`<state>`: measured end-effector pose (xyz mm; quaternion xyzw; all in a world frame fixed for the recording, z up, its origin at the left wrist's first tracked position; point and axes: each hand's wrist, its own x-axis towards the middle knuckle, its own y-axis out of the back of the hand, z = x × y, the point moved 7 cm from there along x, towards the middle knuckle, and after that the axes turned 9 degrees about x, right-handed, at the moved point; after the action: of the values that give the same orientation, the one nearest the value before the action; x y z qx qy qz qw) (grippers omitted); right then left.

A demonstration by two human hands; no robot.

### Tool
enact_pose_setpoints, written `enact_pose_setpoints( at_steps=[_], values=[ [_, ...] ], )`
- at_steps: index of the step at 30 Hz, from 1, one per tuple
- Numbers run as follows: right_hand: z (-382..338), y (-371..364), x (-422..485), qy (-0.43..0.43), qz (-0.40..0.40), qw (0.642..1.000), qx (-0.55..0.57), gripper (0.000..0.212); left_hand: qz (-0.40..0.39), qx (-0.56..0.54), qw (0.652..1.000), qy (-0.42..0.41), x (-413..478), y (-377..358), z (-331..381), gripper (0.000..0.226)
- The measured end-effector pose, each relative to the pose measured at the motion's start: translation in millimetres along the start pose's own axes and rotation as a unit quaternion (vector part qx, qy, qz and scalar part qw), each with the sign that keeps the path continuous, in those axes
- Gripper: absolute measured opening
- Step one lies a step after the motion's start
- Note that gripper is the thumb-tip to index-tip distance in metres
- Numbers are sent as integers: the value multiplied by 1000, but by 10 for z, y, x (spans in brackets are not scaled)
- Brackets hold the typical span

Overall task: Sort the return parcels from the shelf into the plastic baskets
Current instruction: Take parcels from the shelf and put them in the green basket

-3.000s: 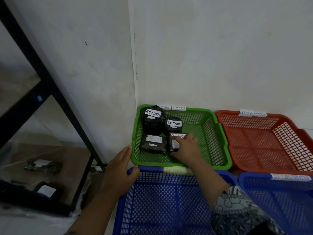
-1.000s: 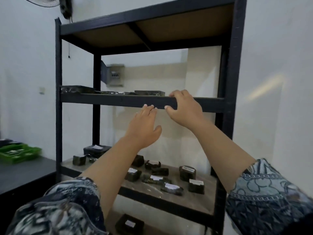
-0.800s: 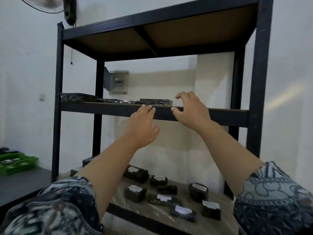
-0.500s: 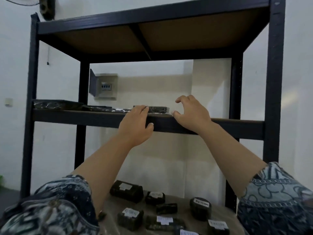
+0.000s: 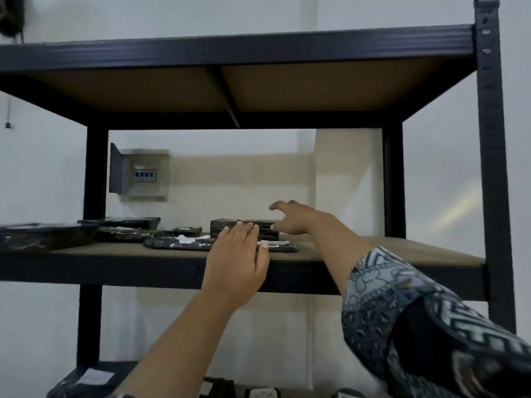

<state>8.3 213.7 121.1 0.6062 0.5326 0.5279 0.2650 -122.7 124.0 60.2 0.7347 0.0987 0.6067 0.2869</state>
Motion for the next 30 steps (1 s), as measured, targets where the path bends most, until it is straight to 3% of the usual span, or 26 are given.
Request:
enact_pose_setpoints(
  at_steps=[4, 8, 13, 17, 22, 25, 30],
  values=[
    [60, -232, 230, -22, -71, 997, -22, 59, 4, -2, 1000, 12, -33, -42, 6, 80],
    [172, -150, 225, -16, -24, 998, 55, 47, 24, -17, 999, 17, -53, -21, 7, 71],
    [303, -51, 122, -49, -22, 996, 70, 55, 20, -13, 1000, 7, -58, -4, 17, 71],
    [423, -36, 73, -94, -31, 992, 81, 74, 9, -2, 1000, 5, -58, -15, 12, 75],
    [466, -57, 81, -131, -49, 975, 173, 104, -8, -2, 1000, 8, -43, -17, 13, 73],
    [408, -112, 74, -124, -75, 980, 135, 90, -10, -7, 1000, 8, -53, -8, 14, 80],
    [389, -56, 25, -116, -46, 980, 156, 74, -17, -24, 1000, 11, -62, 12, 16, 88]
  ],
)
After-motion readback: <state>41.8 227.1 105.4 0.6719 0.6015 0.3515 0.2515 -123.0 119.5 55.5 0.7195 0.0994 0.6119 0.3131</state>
